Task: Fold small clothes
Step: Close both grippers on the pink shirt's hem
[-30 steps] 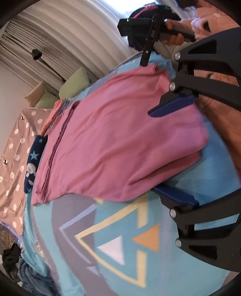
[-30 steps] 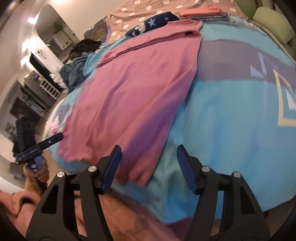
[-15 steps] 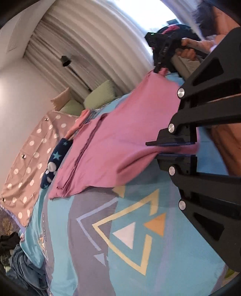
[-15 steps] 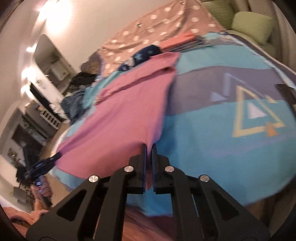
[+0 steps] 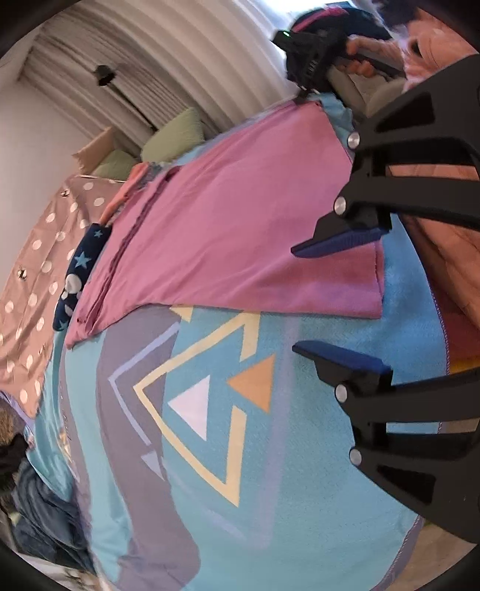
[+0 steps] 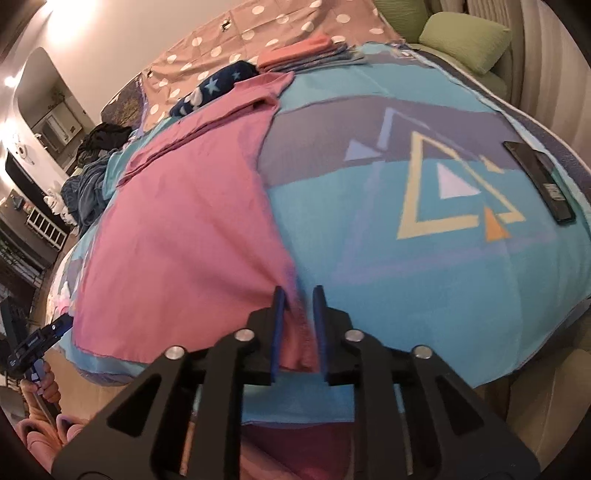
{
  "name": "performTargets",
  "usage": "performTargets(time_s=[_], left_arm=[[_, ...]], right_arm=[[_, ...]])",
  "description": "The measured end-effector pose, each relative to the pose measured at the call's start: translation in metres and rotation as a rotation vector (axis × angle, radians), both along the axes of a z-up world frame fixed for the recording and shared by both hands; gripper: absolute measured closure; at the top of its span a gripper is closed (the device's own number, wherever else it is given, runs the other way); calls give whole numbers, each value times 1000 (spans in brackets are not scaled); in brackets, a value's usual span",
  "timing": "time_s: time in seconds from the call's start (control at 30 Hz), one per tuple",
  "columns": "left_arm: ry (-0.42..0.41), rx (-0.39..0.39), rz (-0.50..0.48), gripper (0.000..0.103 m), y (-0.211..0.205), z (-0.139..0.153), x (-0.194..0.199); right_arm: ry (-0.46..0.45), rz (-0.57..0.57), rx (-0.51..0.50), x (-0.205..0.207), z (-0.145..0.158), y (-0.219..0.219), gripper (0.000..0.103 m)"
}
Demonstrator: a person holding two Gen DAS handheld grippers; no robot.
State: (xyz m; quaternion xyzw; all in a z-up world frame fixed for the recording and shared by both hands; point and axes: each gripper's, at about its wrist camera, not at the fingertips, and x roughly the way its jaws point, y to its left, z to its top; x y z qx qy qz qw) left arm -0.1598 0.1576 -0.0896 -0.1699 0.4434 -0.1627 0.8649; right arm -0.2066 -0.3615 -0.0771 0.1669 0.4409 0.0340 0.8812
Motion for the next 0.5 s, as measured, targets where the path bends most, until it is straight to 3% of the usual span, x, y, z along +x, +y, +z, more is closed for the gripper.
performTargets(time_s=[0.17, 0.23, 0.3, 0.33, 0.4, 0.47, 0.5], left_arm=[[-5, 73, -31, 53, -8, -4, 2], [12, 50, -79, 56, -10, -4, 0], [38, -14, -133, 89, -12, -5, 0], [53, -32, -149, 101, -14, -8, 1], [46, -18, -131, 101, -16, -8, 2], [16, -41, -80, 101, -7, 1, -1], [-7, -70, -58, 101, 1, 8, -5]], right_arm=[[17, 28, 90, -4, -5, -12, 57], [22, 60, 124, -6, -7, -11, 53], [27, 87, 144, -7, -11, -8, 52], [36, 95, 144, -5, -16, -6, 63], [57, 79, 168, -1, -20, -7, 100], [10, 69, 275, -7, -10, -16, 100], [-24, 64, 274, -12, 0, -21, 100]])
